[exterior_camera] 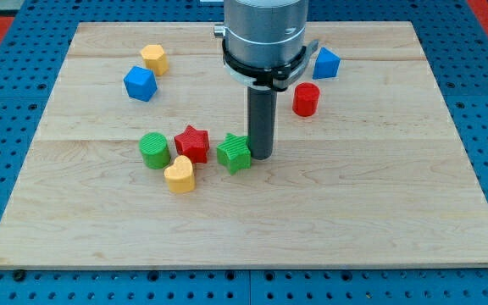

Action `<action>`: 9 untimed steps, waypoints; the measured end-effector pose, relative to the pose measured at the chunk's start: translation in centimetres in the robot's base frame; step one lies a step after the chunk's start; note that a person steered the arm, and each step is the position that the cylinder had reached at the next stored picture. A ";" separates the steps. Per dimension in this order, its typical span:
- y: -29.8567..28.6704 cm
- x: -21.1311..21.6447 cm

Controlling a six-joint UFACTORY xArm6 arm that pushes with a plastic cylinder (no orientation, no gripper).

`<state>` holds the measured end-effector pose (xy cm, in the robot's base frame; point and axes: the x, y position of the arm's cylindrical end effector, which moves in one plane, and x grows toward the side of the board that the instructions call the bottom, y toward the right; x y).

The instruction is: Move the red circle to the top of the green star

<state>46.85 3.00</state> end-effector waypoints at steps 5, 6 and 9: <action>6.6 -8.8; 6.0 -9.4; -4.7 -11.5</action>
<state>35.35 -1.75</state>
